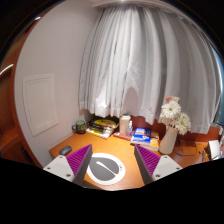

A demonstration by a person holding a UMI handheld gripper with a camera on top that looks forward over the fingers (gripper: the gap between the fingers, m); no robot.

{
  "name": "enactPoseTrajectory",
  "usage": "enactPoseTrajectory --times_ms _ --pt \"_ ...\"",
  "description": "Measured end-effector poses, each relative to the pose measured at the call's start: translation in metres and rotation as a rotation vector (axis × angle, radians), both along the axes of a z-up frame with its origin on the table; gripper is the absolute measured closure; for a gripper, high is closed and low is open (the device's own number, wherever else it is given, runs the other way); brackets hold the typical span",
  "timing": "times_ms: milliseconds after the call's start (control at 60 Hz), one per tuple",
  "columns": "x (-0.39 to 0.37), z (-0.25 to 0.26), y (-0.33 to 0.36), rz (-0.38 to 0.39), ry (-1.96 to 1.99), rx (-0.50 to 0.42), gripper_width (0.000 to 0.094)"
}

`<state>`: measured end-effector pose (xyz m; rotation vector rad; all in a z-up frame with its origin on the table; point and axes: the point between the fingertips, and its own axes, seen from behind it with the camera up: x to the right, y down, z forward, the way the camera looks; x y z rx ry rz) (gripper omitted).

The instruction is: Arrange mouse

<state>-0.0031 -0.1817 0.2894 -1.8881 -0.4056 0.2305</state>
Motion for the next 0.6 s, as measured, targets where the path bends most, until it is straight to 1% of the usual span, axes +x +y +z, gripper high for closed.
enactPoseTrajectory --times_ms 133,150,167,317,433,600 --pt "-0.012 -0.053 -0.003 -0.021 0.016 -0.052 0.0104" --pt "-0.010 -0.043 -0.013 -0.023 0.016 -0.064 0.0104" --pt "-0.014 -0.069 -0.007 -0.025 0.012 -0.068 0.0104" --pt "-0.042 -0.152 -0.024 -0.063 -0.037 -0.180 0.0106" --pt "-0.094 -0.200 -0.040 -0.069 -0.051 -0.260 0.0106" --pt "-0.190 -0.248 -0.046 -0.035 -0.057 -0.347 0.0106"
